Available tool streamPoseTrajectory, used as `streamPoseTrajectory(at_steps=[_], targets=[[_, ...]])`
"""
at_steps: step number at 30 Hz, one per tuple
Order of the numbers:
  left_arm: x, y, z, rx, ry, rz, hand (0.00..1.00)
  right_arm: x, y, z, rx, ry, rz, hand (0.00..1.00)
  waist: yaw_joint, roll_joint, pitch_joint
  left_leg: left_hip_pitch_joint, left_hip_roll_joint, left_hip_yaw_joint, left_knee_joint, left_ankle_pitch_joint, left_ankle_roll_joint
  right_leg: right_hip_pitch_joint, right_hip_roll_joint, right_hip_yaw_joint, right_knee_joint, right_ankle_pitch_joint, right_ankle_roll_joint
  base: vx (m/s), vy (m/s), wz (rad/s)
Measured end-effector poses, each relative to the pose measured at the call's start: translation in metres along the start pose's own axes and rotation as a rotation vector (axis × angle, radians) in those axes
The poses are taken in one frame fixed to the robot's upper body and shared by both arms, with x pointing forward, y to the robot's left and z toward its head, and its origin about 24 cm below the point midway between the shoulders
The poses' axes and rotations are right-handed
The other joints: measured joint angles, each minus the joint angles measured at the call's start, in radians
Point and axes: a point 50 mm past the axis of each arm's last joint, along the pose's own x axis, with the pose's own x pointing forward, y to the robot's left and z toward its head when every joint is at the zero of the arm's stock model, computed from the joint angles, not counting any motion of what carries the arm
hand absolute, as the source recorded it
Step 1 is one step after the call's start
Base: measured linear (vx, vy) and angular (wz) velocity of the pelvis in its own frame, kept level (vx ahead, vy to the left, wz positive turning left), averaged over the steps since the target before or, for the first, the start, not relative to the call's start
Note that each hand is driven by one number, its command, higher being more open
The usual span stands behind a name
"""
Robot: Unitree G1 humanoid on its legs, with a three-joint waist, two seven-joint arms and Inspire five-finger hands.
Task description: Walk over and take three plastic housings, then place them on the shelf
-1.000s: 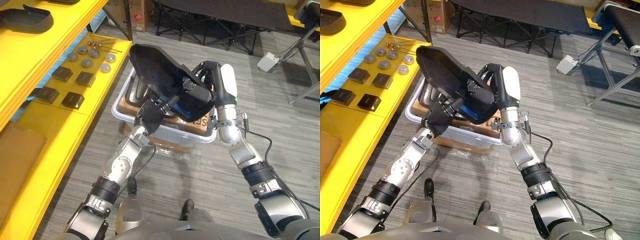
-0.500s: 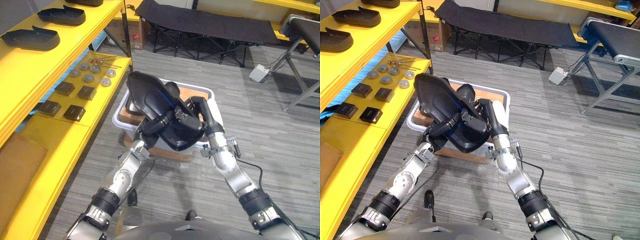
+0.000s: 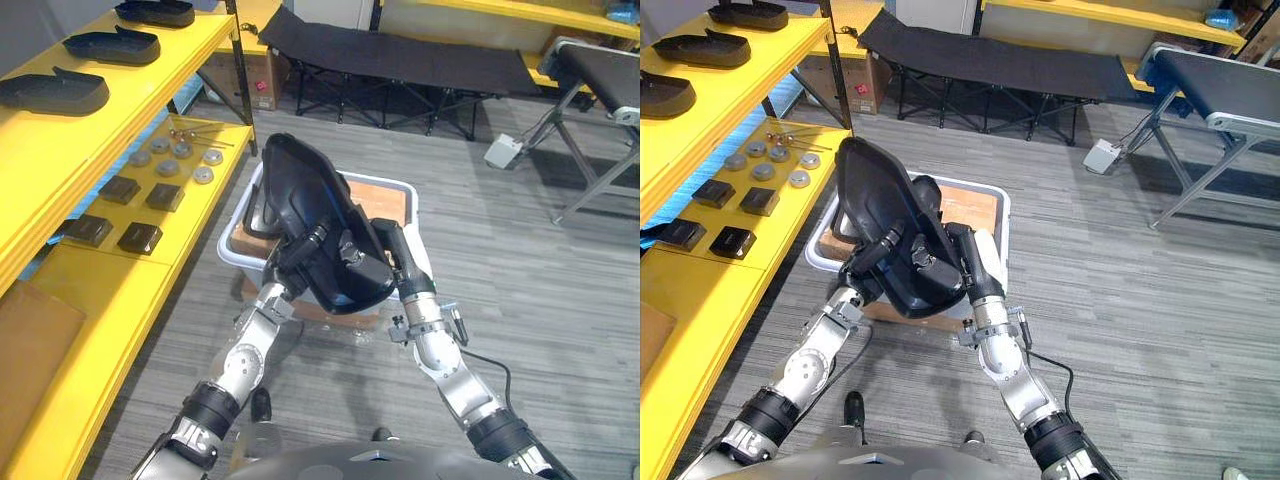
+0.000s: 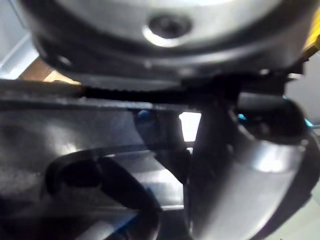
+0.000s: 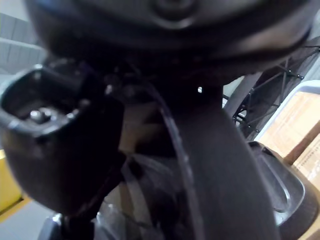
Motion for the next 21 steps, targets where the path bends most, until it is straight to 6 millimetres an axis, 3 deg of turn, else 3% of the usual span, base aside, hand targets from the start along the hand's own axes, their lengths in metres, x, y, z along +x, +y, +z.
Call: streamPoseTrajectory(at_steps=[5,9,14,21], targets=[[-0.006,0.004,-0.003,0.016,-0.001,0.019,0.0,-0.007,0.007,-0.001,0.047,0.015,0.007,1.0,-0.009,-0.001,-0.001,0.0,0.0,0.0,0.0,-0.009,-0.006,-0.001,-0.001,0.0,0.002,-0.003,-0.003,0.0,0.0,0.0],[-0.012,-0.007,-0.001,0.24,-0.038,0.044,0.0,-0.023,0.013,-0.012,0.103,0.109,0.021,1.0,0.003,-0.001,-0.001,-0.002,0.0,-0.001,0.0,-0.012,-0.006,-0.002,-0.001,-0.001,0.001,-0.004,-0.004,0.0,0.0,0.0],[-0.019,-0.012,0.01,0.441,-0.143,0.129,0.0,-0.026,0.012,-0.015,0.154,0.144,0.013,1.0,0.0,0.003,-0.006,-0.004,-0.001,-0.001,0.0,-0.006,0.002,-0.005,0.0,-0.008,0.003,-0.007,-0.009,0.0,0.0,0.01],[-0.051,0.018,0.016,0.725,-0.182,0.405,0.0,-0.036,-0.005,-0.019,0.294,0.207,-0.097,1.0,-0.001,0.028,-0.04,-0.003,-0.001,0.001,0.0,-0.005,0.001,-0.008,0.0,-0.008,0.01,-0.012,-0.013,0.0,0.0,0.0]])
